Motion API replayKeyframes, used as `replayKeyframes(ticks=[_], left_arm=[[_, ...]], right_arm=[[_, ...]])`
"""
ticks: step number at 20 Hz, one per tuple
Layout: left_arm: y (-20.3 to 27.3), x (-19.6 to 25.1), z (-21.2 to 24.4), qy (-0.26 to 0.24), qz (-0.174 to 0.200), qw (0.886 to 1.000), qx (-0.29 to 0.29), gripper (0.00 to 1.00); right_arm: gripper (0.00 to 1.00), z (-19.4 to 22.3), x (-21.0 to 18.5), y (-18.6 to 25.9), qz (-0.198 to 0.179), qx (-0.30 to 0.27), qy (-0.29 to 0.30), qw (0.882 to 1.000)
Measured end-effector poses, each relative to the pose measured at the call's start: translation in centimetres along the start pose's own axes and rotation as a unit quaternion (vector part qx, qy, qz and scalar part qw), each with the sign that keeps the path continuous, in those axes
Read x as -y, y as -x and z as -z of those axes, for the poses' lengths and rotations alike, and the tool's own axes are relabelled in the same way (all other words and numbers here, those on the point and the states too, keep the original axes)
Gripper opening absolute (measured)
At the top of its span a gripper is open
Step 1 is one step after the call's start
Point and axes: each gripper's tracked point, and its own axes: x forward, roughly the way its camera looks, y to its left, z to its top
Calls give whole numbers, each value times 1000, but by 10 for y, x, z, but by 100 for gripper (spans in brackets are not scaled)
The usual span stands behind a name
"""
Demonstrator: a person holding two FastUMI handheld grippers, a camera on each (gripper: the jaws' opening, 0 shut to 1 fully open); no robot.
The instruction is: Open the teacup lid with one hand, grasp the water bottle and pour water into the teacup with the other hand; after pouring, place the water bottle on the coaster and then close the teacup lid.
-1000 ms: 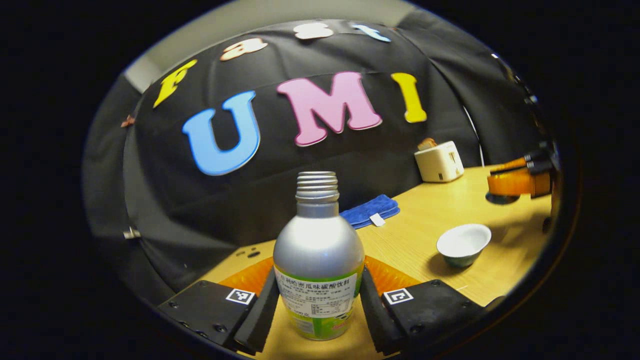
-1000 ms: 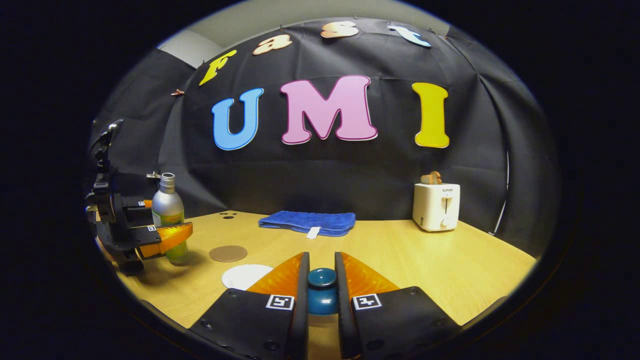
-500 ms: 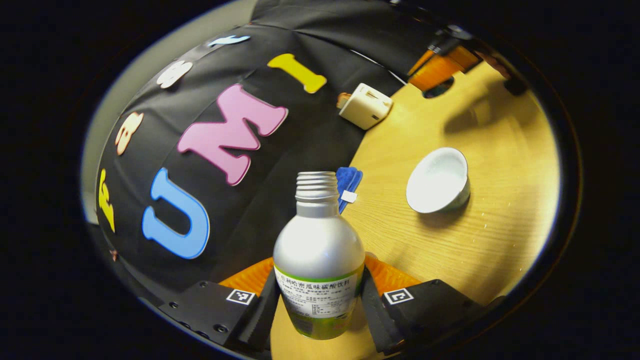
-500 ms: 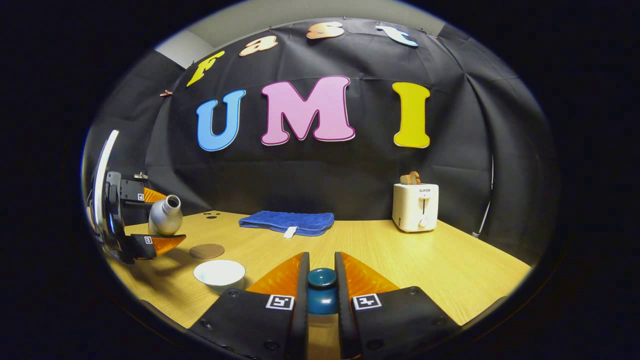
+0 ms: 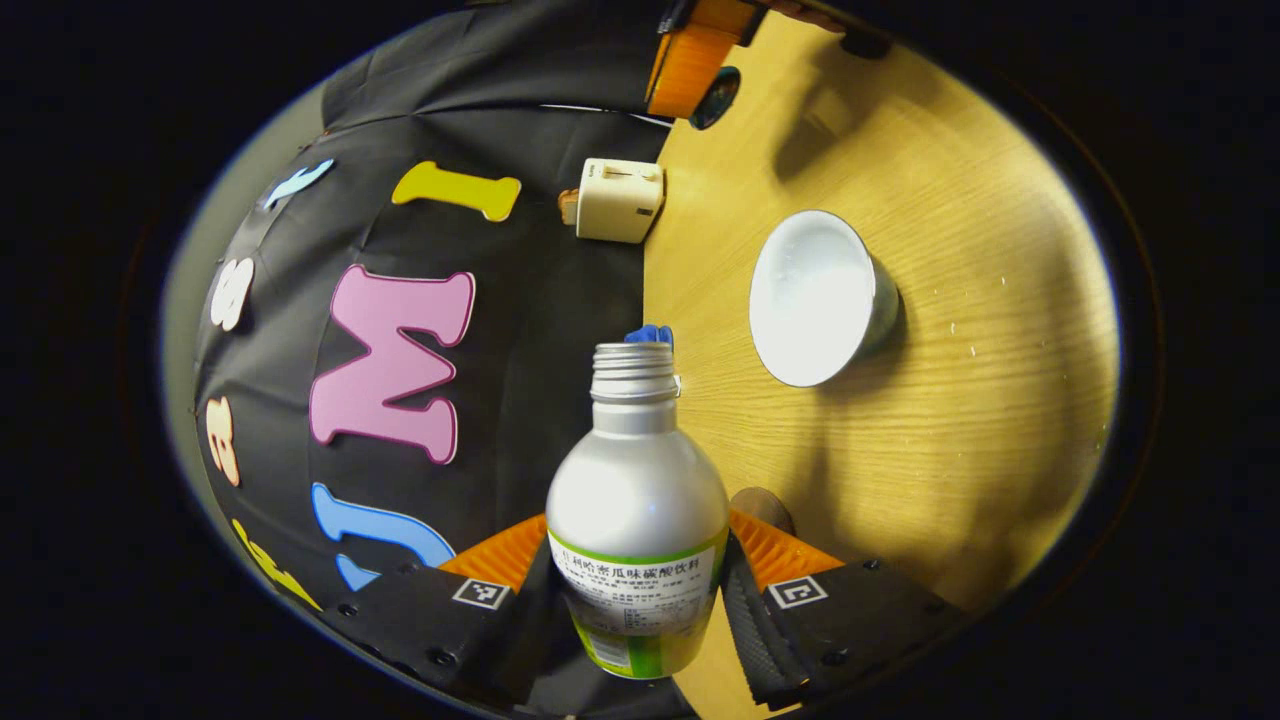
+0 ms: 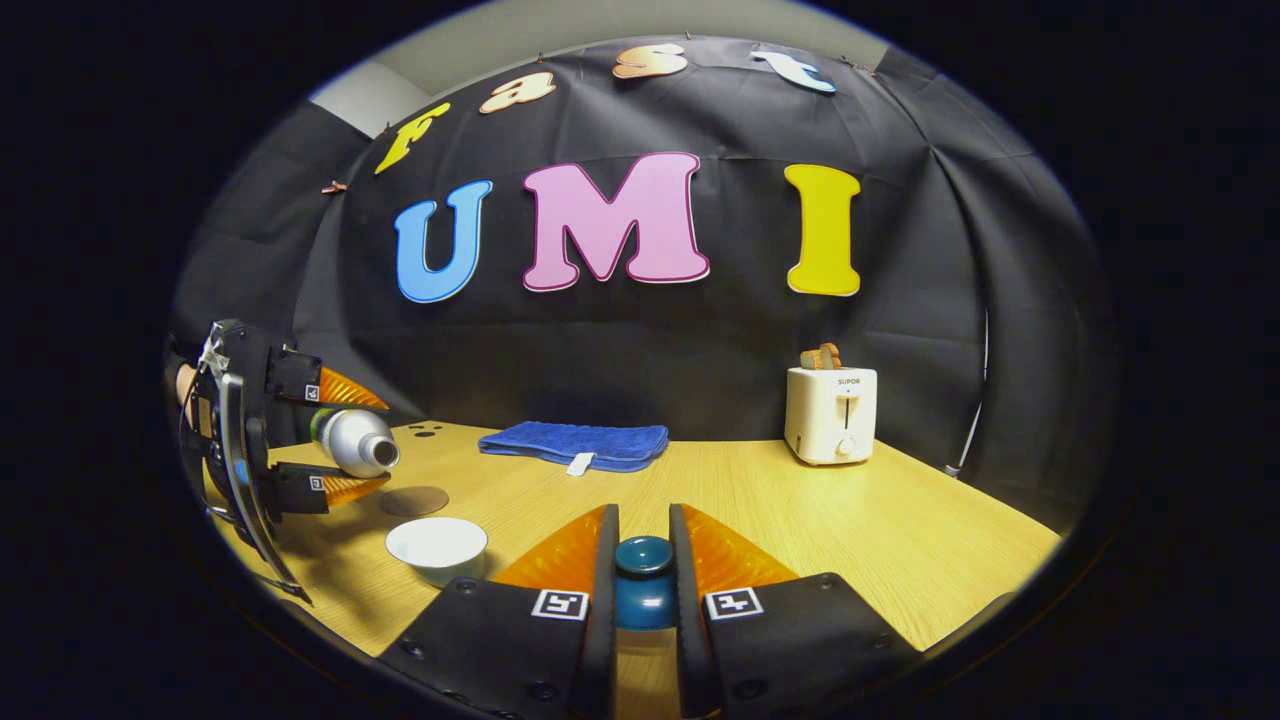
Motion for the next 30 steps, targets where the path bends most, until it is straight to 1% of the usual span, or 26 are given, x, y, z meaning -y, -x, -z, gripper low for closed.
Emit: replayKeyframes(ticks=[3,7,12,24,30], left_arm=[[0,2,2,-35,10,999,-3,78],[0,5,1,-76,41,996,-10,78],[-9,8,1,-122,56,991,-14,79],[-9,3,3,-194,70,978,-30,78],[-11,-7,-7,-234,66,970,-28,78]], right_arm=[[28,0,0,0,0,0,0,1000],[28,0,0,0,0,0,0,1000],[28,0,0,0,0,0,0,1000],[28,0,-1,1,-5,0,0,1000],[28,0,-1,0,-5,0,0,1000]])
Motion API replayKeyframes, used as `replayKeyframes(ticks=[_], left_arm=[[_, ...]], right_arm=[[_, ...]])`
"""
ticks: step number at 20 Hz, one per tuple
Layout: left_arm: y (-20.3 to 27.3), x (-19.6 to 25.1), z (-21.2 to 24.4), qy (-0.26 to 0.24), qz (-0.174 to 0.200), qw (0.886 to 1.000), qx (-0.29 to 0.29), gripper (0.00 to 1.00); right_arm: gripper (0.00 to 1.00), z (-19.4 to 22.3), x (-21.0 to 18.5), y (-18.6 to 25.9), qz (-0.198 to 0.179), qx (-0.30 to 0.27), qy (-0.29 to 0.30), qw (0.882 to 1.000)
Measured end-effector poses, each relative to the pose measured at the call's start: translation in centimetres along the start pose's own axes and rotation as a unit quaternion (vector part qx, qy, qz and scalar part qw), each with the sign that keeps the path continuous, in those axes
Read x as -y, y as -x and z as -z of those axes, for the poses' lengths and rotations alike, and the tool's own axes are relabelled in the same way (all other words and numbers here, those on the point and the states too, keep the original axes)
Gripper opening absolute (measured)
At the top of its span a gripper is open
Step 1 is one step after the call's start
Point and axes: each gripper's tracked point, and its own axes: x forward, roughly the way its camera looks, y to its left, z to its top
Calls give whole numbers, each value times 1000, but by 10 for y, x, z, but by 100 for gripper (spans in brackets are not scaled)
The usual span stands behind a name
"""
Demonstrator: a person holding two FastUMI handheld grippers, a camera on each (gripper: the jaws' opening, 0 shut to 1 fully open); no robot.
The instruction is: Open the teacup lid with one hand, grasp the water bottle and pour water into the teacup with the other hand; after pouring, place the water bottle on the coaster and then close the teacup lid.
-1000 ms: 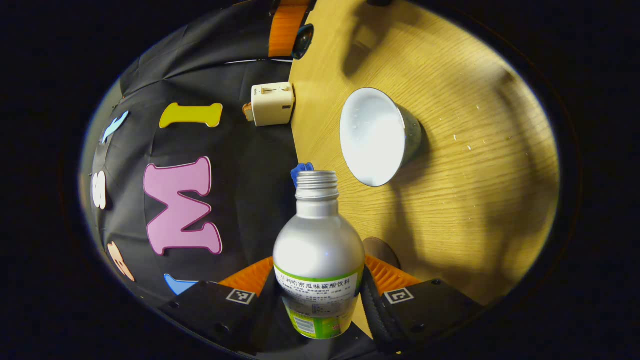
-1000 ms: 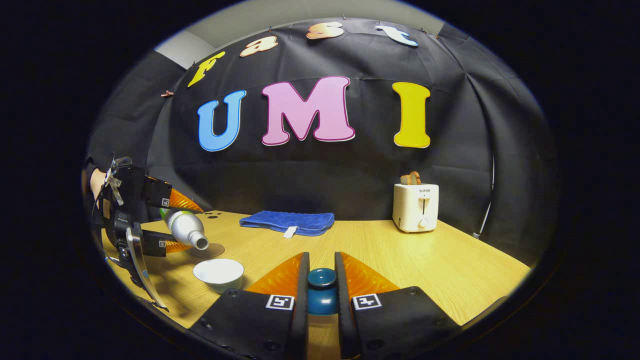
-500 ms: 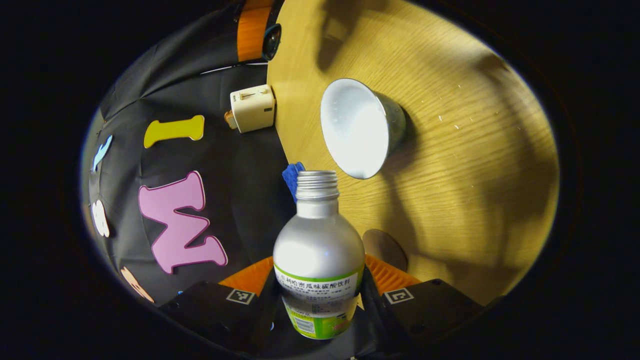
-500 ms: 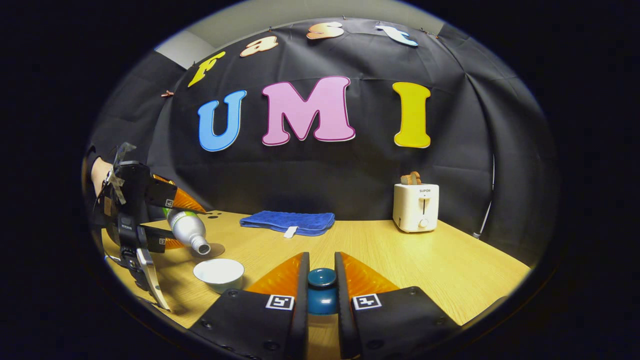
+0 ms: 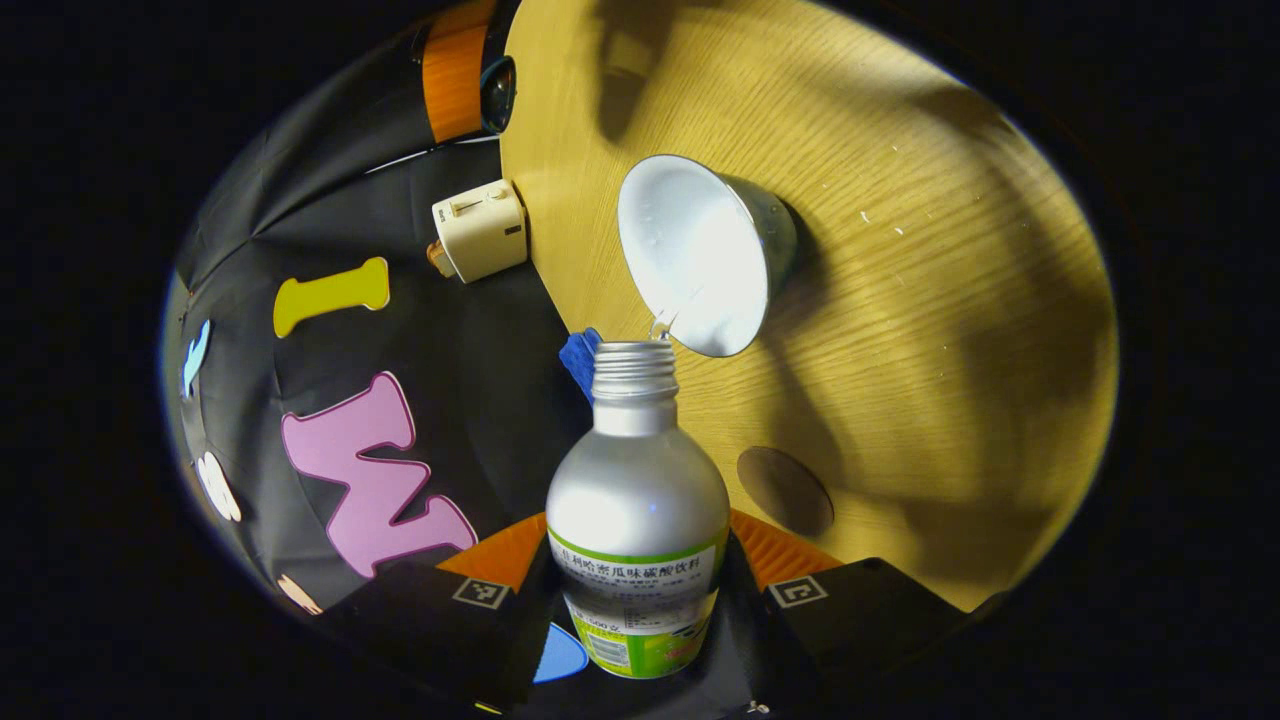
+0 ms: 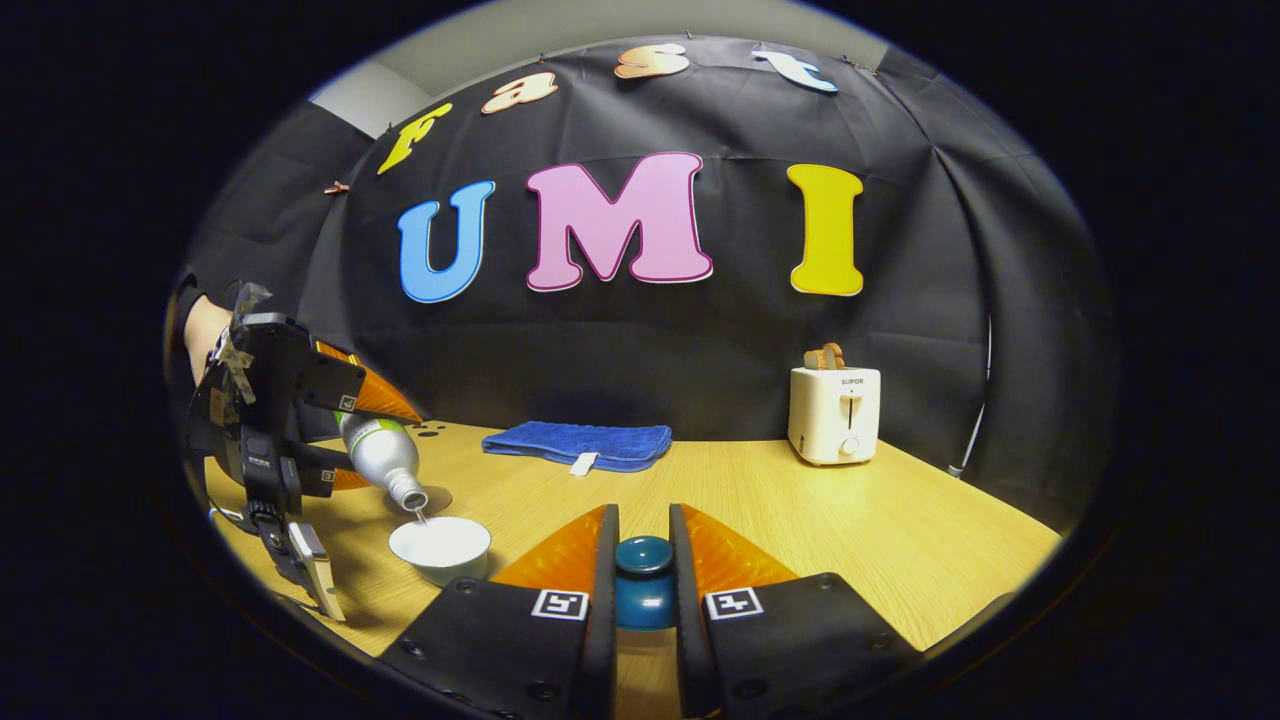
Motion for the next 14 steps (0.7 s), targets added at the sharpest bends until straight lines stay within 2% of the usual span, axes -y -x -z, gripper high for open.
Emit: replayKeyframes(ticks=[14], left_arm=[[4,-12,2,-65,-1,998,-11,78]], right_arm=[[28,0,0,3,-1,0,0,1000]])
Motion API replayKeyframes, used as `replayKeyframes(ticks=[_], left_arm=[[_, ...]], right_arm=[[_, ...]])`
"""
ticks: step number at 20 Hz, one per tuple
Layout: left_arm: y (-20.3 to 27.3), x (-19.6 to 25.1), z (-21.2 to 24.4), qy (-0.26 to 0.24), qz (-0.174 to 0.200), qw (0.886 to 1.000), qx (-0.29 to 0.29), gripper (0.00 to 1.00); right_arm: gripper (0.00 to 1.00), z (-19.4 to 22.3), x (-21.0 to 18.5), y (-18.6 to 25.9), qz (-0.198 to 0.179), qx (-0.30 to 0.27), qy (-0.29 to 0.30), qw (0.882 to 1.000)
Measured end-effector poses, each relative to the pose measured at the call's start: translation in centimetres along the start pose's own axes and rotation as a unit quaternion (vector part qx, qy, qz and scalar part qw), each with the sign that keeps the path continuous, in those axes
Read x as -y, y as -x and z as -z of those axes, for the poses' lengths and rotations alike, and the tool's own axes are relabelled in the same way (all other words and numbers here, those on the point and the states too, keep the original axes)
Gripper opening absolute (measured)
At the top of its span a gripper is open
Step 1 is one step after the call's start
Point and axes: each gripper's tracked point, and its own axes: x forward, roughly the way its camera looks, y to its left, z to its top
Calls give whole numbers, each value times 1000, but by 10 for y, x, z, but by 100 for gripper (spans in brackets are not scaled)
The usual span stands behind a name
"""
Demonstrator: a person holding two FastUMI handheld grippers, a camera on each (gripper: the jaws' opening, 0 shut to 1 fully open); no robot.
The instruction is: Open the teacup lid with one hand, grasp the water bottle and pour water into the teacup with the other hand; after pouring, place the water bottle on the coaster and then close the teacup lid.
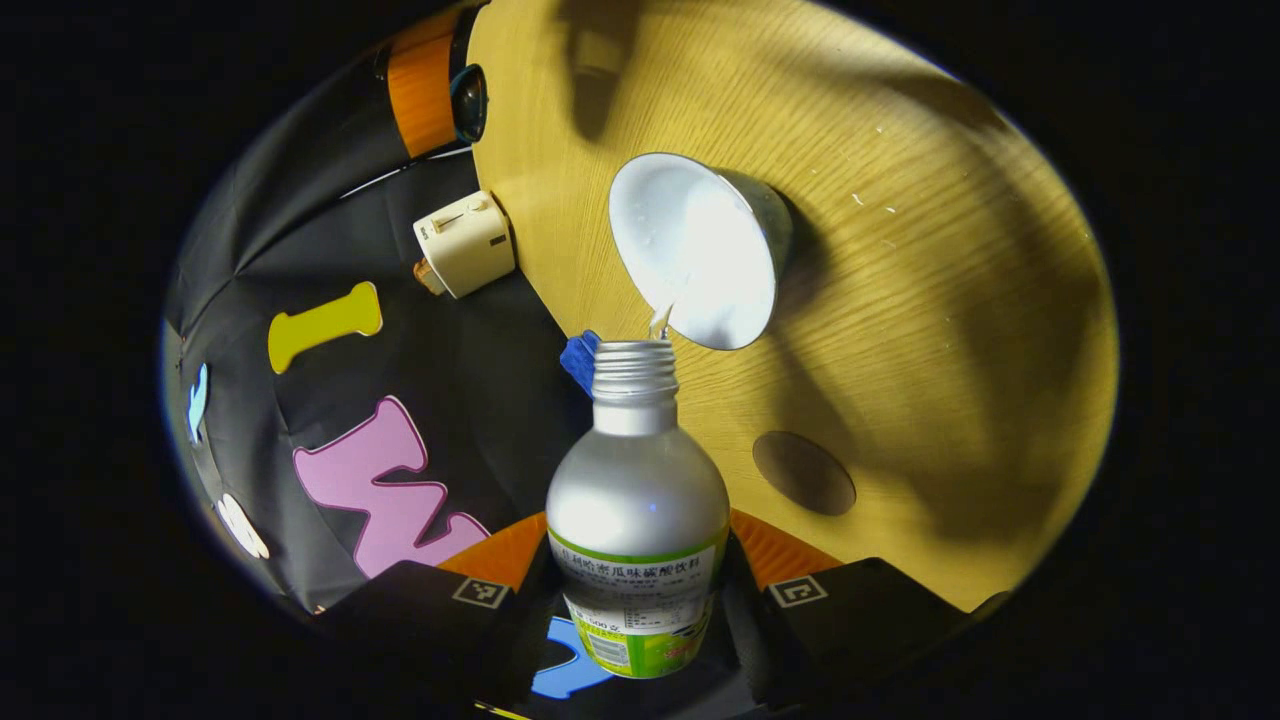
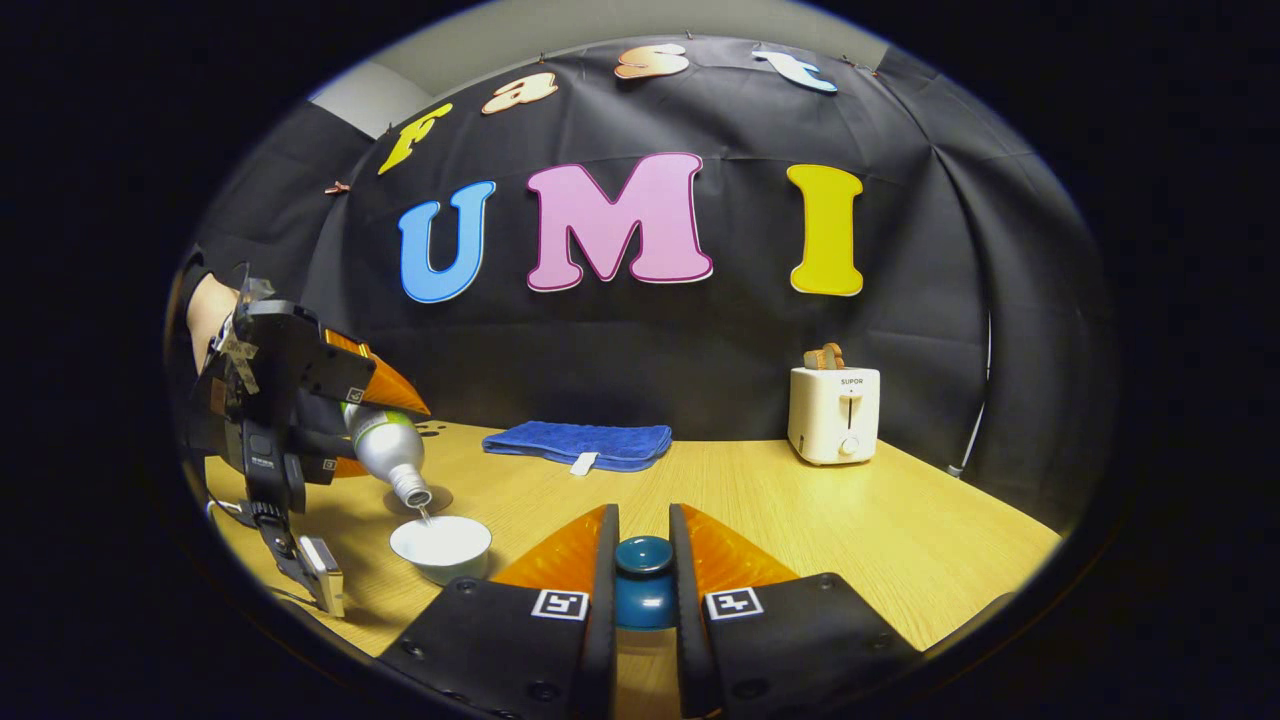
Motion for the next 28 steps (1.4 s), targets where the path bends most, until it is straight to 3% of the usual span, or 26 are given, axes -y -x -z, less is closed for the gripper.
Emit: replayKeyframes(ticks=[16,28], left_arm=[[6,-15,20,-61,-5,998,-23,79],[9,-22,17,-70,-14,997,-24,78]], right_arm=[[28,0,0,0,0,0,0,1000],[28,0,0,0,-1,0,1,1000]])
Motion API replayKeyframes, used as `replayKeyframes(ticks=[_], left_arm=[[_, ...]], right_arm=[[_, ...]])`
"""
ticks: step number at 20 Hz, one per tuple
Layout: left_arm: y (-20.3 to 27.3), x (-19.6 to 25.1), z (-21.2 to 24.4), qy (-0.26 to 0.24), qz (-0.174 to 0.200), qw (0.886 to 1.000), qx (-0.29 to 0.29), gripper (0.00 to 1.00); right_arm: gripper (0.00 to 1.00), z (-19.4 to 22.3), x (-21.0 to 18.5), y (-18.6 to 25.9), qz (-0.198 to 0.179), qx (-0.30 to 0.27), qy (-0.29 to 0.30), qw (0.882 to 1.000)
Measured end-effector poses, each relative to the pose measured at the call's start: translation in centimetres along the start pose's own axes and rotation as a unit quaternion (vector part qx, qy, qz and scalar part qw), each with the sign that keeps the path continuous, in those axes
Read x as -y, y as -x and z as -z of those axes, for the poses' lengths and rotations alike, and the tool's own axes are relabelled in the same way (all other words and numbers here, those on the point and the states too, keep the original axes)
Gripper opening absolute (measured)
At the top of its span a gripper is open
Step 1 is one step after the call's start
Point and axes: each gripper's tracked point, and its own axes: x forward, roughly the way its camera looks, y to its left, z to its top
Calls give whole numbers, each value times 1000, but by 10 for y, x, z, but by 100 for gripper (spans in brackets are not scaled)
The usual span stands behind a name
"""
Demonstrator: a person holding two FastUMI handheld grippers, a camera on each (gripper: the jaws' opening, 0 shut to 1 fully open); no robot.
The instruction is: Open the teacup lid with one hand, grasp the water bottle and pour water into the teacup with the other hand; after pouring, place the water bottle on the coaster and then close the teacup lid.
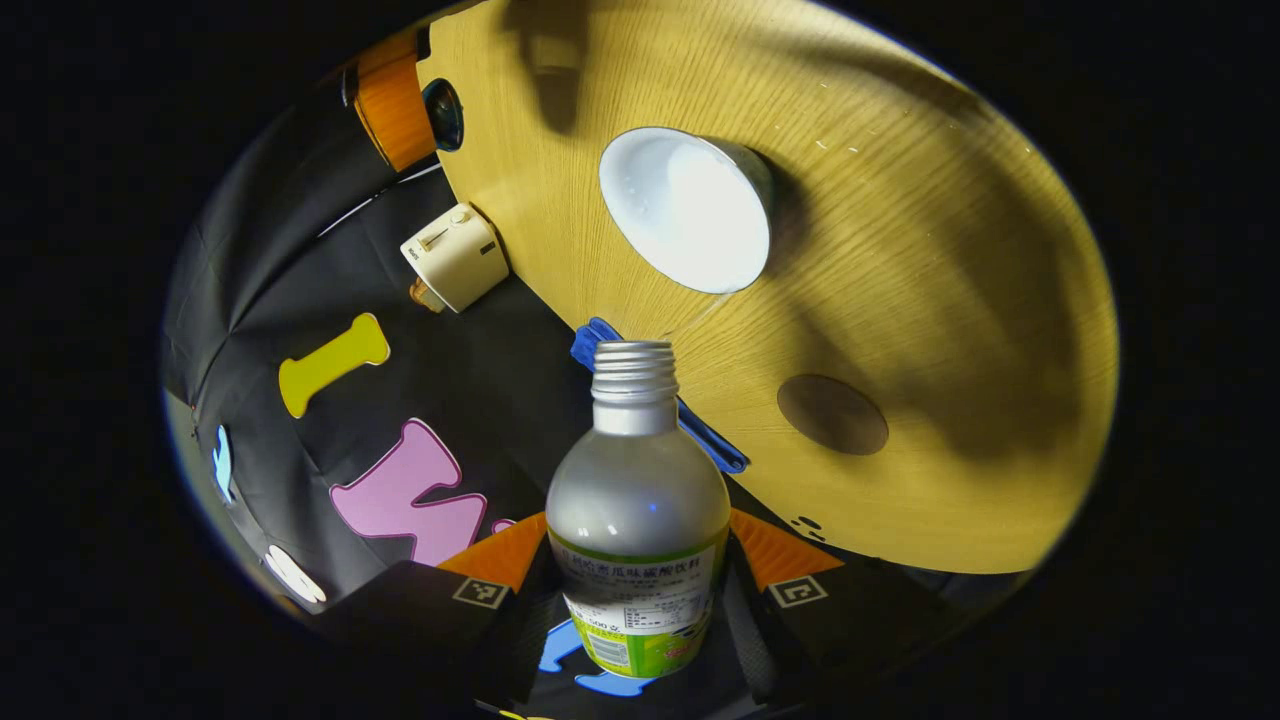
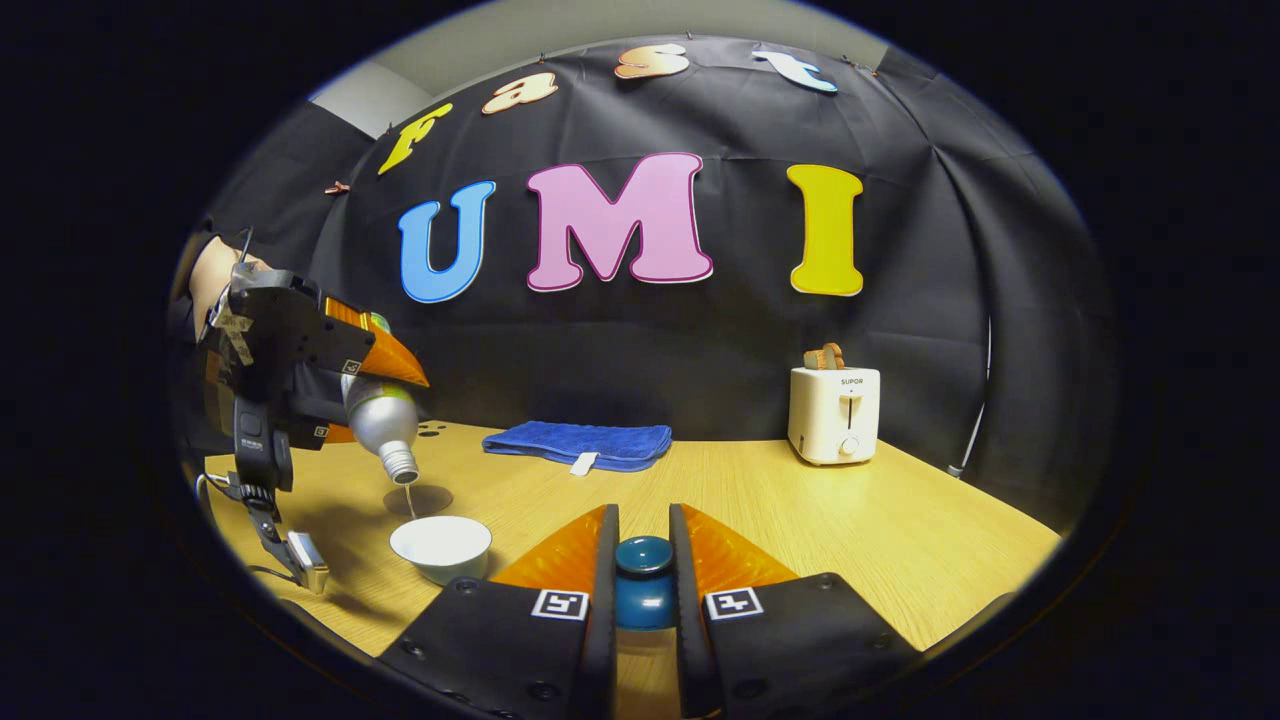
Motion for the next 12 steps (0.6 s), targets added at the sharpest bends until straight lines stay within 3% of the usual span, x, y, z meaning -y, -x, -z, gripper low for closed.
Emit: replayKeyframes(ticks=[12], left_arm=[[0,-4,-8,-5,-3,1000,7,78]], right_arm=[[28,0,0,1,0,0,0,1000]])
